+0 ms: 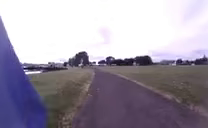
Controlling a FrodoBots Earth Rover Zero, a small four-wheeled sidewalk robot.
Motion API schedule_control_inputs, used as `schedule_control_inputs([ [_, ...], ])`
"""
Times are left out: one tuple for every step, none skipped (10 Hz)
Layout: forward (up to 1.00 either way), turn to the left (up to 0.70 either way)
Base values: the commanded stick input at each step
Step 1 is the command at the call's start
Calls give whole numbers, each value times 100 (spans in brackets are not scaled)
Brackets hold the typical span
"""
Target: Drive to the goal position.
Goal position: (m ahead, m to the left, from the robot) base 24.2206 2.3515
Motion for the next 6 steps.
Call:
schedule_control_inputs([
  [70,0],
  [70,0],
  [70,0],
  [70,0],
  [70,0],
  [70,0],
])
